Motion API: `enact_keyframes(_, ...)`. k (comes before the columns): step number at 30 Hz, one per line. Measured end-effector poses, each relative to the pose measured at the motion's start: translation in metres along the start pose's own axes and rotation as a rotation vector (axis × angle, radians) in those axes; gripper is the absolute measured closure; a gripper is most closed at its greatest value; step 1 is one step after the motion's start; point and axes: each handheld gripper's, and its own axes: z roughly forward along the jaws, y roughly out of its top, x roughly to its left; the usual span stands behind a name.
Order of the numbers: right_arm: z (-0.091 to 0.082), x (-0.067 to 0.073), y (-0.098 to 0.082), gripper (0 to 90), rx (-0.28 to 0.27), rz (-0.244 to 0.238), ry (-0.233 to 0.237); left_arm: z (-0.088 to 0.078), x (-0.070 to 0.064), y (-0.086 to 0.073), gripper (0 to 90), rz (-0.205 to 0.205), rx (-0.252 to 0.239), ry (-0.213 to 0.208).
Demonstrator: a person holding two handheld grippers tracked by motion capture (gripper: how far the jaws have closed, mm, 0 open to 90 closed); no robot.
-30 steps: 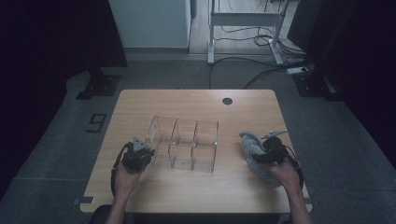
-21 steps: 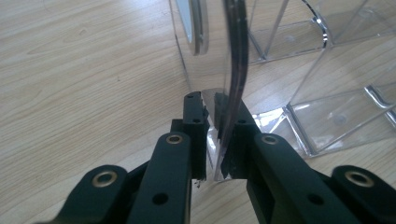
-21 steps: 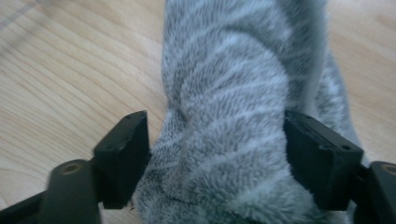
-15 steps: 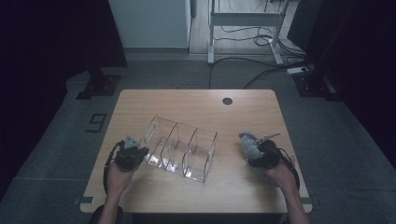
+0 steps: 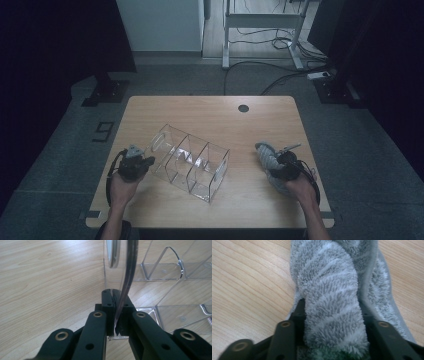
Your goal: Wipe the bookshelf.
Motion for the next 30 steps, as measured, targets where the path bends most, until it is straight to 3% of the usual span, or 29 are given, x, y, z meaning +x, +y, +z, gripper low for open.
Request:
enact_keyframes(5,-0.002,0.0,0.0,63.9,-0.002,0.01,0.005,0.0,0.003,-0.001,84.1,-0.014,-0.012,-0.03)
enact_keyframes(7,-0.006,0.001,0.0,64.1,-0.014,0.014,0.014,0.001,0.003,-0.001,83.2,-0.001,-0.011,-0.024)
enact_keyframes(15,-0.031,0.008,0.008,64.0,-0.125,0.004,0.057,0.002,-0.001,0.001,86.2,0.012,-0.004,0.01)
enact_keyframes(18,-0.042,0.013,0.012,63.9,-0.169,0.002,0.096,0.003,-0.001,0.002,86.7,0.008,-0.004,0.017)
enact_keyframes(23,-0.058,0.027,0.021,63.6,-0.232,-0.044,0.136,0.004,-0.002,0.002,86.9,0.013,-0.009,0.019)
enact_keyframes(30,-0.065,0.052,0.034,63.1,-0.26,-0.108,0.181,0.005,-0.001,0.002,87.0,0.018,-0.02,0.009)
